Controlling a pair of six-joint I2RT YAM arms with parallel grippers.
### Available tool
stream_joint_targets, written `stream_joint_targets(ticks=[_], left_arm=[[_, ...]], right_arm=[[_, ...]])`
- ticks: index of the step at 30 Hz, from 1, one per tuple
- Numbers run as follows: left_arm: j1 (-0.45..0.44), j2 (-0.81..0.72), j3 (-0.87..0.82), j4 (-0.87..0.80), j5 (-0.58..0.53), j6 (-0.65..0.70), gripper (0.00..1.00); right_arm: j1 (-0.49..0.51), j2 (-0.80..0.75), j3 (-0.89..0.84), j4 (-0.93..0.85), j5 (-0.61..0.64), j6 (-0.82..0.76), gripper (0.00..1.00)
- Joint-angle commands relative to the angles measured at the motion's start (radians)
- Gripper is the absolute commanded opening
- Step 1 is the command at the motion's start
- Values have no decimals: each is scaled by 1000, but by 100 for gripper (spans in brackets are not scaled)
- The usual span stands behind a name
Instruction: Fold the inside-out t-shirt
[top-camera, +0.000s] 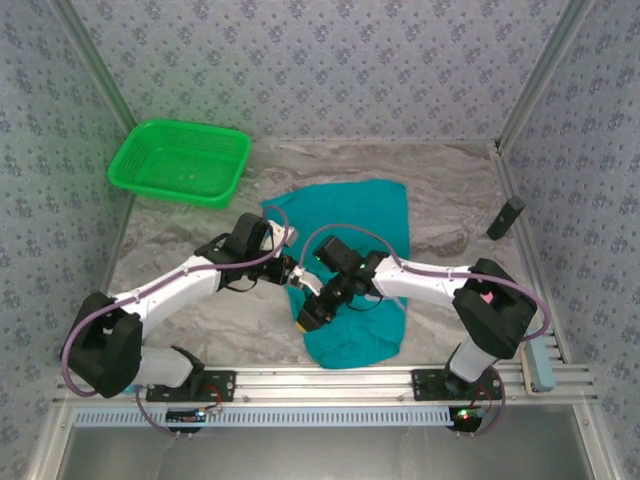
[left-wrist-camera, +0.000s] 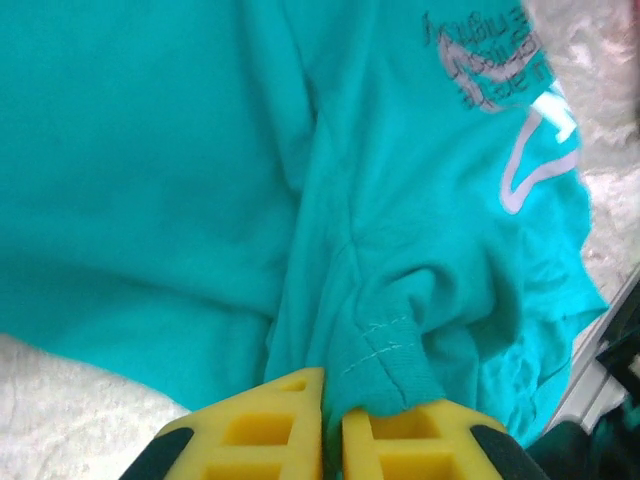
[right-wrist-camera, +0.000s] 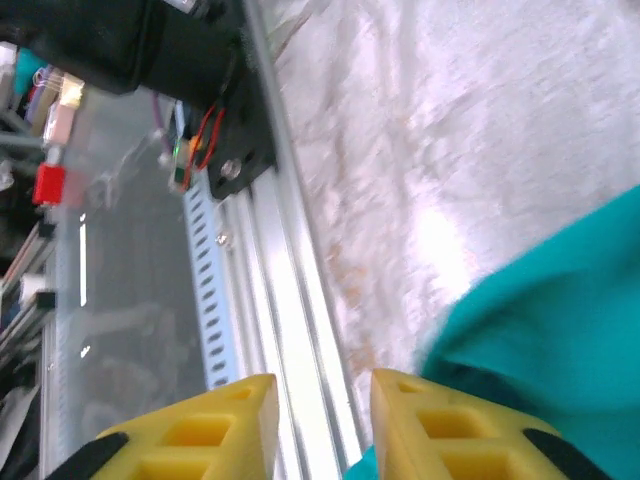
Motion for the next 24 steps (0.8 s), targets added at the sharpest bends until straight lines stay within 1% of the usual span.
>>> stream_joint_targets(ticks=[1,3,5,8,10,13,15,17,19,21,24], left_arm=[[-27,-35,51,188,115,-1,13],[-23,-34,53,188,116,1,13],[-22,-36,50,188,118,0,13],[-15,-44,47,185,125,-9,13],[-12,-51,50,179,131,-20,13],[-12,-60,56,170,149,-30,13],[-11,-63,59,158,160,-31,13],[-12,-66,58,145,162,-30,13],[-11,-69,53,138,167,-34,13],[-11,-72,44,145,179,-45,13],[-12,-74,33,157,200,-61,13]], right_arm=[[41,12,16,78,-36,-18,34],[40,10,3,96,60,-8,47],[35,-28,-34,140,141,-5,49],[30,-163,-119,222,258,-45,52],[20,-257,-189,274,310,-111,54],[-19,-357,-281,307,307,-287,55],[-38,-409,-344,364,340,-387,56],[-66,-428,-388,419,334,-498,56],[-76,-413,-402,466,395,-564,55],[-80,-378,-411,515,416,-668,56],[-85,-325,-447,677,424,-747,56]])
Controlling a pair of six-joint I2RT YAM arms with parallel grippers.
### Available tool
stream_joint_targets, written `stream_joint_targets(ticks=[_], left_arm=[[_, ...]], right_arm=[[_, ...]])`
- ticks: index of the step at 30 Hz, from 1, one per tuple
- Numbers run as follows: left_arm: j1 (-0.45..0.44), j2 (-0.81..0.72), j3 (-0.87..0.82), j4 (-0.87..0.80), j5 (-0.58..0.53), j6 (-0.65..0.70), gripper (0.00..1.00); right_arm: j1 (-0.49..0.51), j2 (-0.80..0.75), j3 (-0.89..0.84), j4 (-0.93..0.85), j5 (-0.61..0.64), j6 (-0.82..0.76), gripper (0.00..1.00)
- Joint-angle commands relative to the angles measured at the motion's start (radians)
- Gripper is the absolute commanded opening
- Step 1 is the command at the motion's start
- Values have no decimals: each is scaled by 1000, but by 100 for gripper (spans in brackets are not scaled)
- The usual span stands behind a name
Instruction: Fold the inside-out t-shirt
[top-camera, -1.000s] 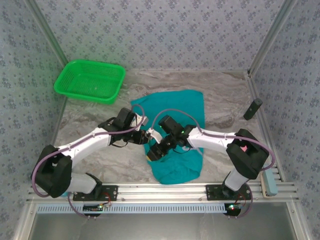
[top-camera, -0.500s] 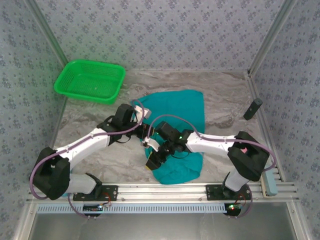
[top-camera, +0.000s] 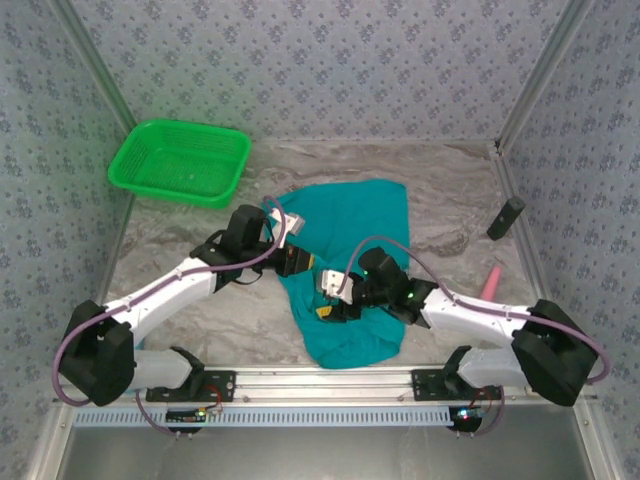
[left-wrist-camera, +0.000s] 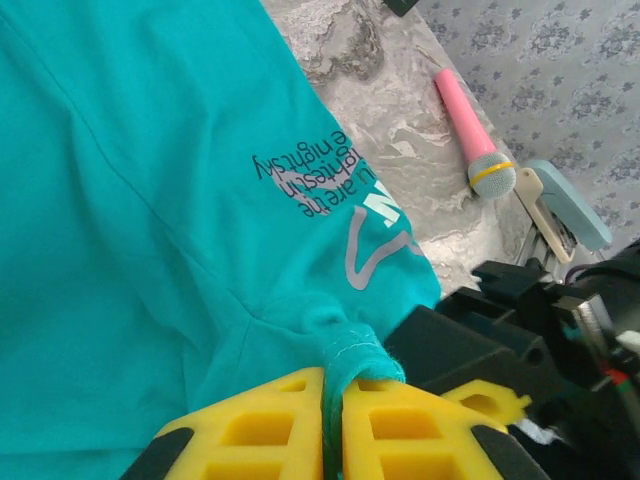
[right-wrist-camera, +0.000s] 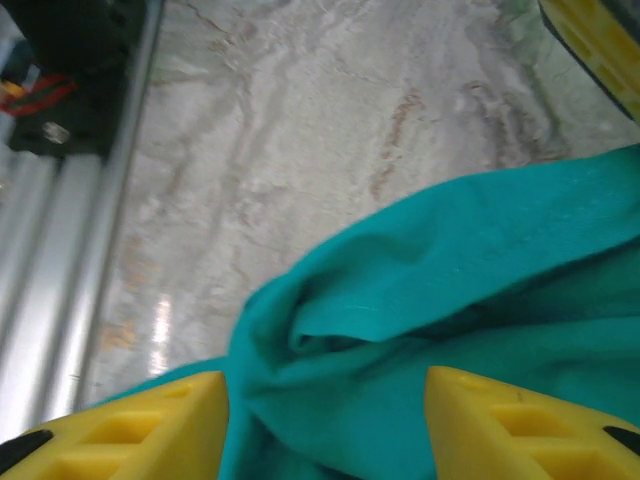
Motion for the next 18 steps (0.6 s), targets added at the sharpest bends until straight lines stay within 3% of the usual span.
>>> stream_joint_targets(ticks=[1,5,14,16,18], left_arm=[[-3,-28,12,21,52,-24,13],[-3,-34,6,33,65,-37,13],[-4,-44,10,40,61,-43,13],[-3,-44,9,43,59,-44,13],[-4,-42,6,48,56,-45,13]], right_arm=[[-6,55,-25,192,42,-177,56],[-1,123,-1,196,-23,-212,56],[106,181,7,151,-32,-342,54],[121,181,-12,208,-3,-340,50],[135,181,-26,255,23,-342,37]])
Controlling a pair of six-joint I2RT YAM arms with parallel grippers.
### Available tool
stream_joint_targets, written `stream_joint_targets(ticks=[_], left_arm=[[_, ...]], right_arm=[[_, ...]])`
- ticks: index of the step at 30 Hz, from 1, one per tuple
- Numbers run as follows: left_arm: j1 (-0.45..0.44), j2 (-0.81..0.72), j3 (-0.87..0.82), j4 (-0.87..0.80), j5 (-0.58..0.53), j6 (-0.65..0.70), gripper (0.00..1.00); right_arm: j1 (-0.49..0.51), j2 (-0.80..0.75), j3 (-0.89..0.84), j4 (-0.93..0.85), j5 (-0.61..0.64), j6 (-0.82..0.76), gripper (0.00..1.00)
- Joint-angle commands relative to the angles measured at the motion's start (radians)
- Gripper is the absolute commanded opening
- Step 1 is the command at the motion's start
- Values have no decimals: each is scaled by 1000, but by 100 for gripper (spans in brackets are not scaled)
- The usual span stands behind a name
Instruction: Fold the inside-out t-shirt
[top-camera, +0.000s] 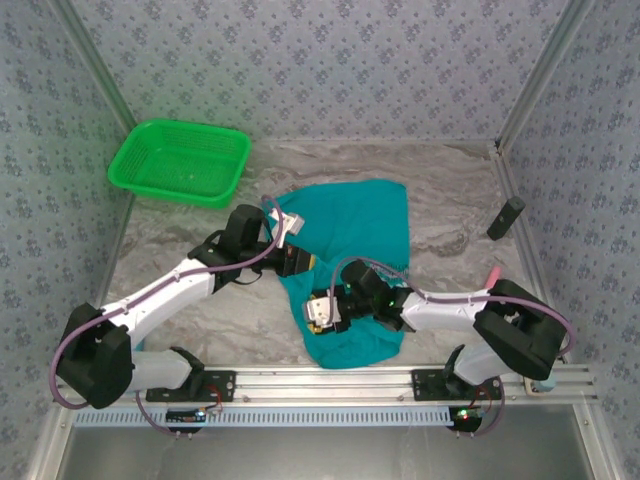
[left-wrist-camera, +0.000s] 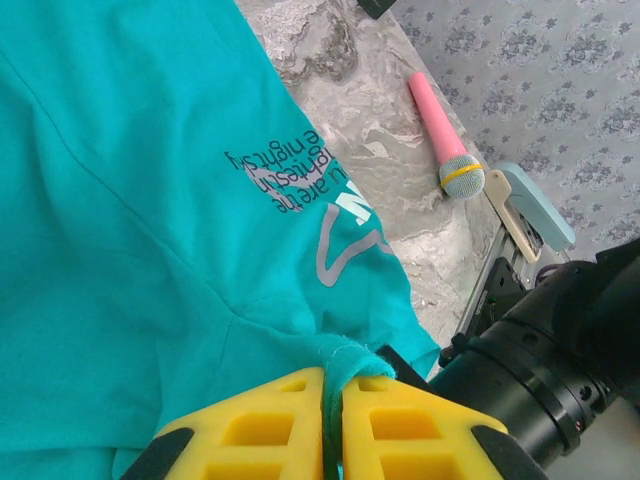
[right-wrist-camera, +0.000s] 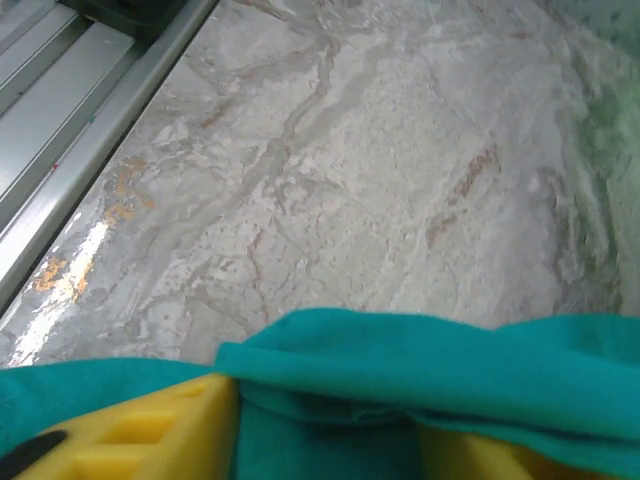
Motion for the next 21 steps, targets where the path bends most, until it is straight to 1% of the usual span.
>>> stream_joint_targets(ticks=[1,5,7,10,13,16,18,21], left_arm=[[-3,-25,8,46,19,-13,13],[-2,-28,6,42,13,-6,13],[-2,-28,6,35,9,2,13],[-2,-28,6,24,-3,18,13],[0,-25,2,21,-18,30,13],[6,-19,2,15,-53,33,13],[10,-8,12,-5,-93,35,13],[15,23,23,-18,-133,39,13]], right_arm=[[22,6,-10,74,43,-29,30],[46,-20,-11,50,107,-72,17],[59,-47,-7,11,139,-98,13],[96,-96,26,-121,221,-179,9],[159,-153,54,-229,357,-283,7],[222,-210,99,-356,495,-371,2],[286,-228,162,-503,626,-423,0],[367,-214,235,-657,835,-488,0]])
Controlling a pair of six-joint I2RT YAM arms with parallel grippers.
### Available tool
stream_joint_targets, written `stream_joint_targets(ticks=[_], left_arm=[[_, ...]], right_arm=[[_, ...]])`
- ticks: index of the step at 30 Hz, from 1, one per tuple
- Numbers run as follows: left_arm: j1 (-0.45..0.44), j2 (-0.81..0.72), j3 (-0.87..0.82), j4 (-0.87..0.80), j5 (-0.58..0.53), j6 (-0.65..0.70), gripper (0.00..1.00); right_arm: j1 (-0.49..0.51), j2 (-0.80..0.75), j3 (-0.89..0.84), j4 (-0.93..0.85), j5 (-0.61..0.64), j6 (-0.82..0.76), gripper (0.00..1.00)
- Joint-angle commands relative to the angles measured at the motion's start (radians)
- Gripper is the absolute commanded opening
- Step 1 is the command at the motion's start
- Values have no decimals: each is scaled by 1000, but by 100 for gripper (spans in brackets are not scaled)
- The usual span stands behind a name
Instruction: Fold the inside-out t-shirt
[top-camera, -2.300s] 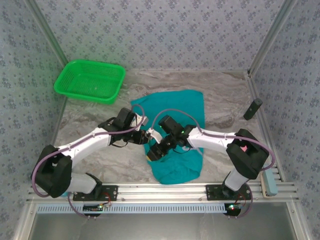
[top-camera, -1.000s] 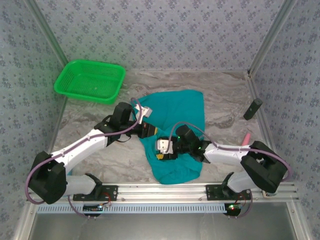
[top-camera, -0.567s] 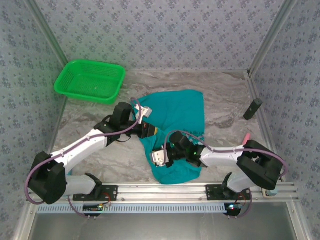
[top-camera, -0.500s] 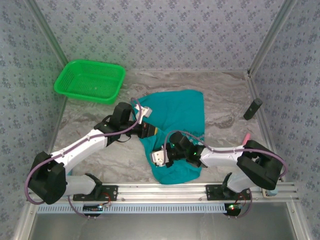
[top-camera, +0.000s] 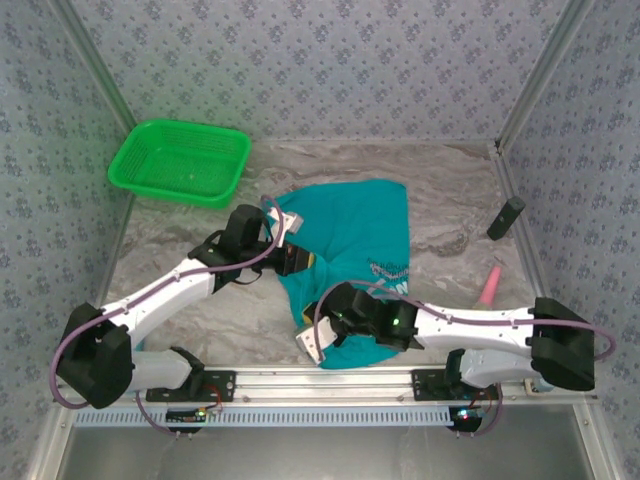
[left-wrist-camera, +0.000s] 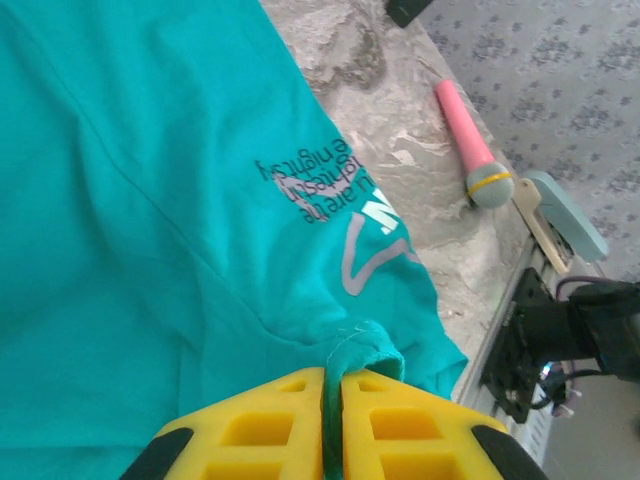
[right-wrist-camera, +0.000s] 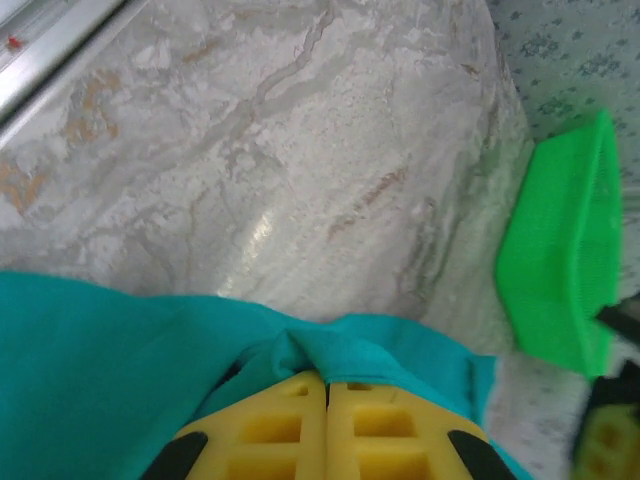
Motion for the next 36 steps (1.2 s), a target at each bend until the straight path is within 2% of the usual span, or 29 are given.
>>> stream_joint_targets(ticks=[1,3,5,8,10,13,16,19,23,26,29,32,36], left_arm=[[12,30,25,-11,-63,23,13],[14,57,25,4,-69,7,12],[16,79,24,31,-64,-10,12],[17,99,20,65,-57,-20,12],[20,108,17,77,-48,-19,12],[25,109,-4,86,-39,-21,13],[37,103,-40,96,-15,-32,13],[46,92,-68,96,9,-34,14],[56,80,-88,88,33,-35,14],[61,74,-95,87,55,-44,15],[64,71,-96,76,52,-47,18],[74,70,-98,31,22,-35,27],[98,17,-123,-104,22,-51,32]], right_arm=[[77,-3,89,-283,305,-145,0],[116,14,141,-381,407,-163,0],[150,45,186,-454,447,-177,0],[200,145,241,-490,376,-155,3],[223,220,288,-492,239,-80,9],[211,252,323,-456,-30,55,26],[109,184,309,-420,-330,171,35],[-22,76,253,-386,-500,278,38],[-176,-63,139,-314,-539,298,39],[-258,-93,84,-262,-515,295,38],[-273,-37,105,-303,-502,255,37],[-266,32,113,-267,-503,267,36],[-231,103,141,-226,-529,320,36]])
